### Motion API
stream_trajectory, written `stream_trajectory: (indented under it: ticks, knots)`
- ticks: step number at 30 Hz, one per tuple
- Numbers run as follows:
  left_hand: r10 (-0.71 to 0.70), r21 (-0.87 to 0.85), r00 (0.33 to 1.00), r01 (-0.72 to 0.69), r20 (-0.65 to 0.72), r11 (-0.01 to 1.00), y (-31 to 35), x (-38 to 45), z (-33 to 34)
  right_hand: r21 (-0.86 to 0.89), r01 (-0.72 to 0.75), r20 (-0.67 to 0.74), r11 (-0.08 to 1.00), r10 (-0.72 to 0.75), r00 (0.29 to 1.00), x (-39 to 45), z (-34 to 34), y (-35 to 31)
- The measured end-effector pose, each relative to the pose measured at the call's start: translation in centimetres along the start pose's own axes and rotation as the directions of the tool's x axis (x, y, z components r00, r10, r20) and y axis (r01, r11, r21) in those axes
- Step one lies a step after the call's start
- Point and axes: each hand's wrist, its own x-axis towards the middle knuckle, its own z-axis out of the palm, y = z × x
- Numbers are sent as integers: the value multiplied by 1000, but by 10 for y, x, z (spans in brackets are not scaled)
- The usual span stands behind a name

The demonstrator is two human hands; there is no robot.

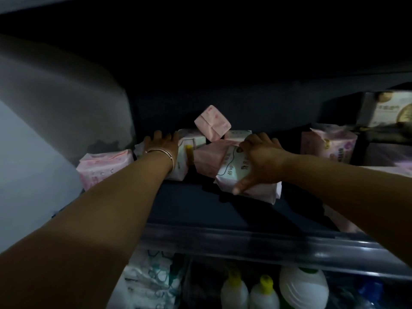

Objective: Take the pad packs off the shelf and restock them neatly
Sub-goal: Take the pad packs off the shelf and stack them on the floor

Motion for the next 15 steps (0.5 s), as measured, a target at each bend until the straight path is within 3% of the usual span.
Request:
stream_trajectory:
  ticks: [3,8,11,15]
  knots:
    - [25,64,1000,-25,-5,998,0,-4,-5,26,-1,-53,1000,3,999,-6,-2,-6]
    - [68,101,997,-63,-45,993,-3,-13,-5,221,17,-46,975,-7,999,-8,-19,-14]
    - [107,134,993,-99,-56,986,-1,-21,-10,321,-33,92,947,4,996,-11,-34,-18]
    - [173,157,978,-154,-115,975,3,-32,-18,195,-72,262,978,19,965,-13,-43,-23]
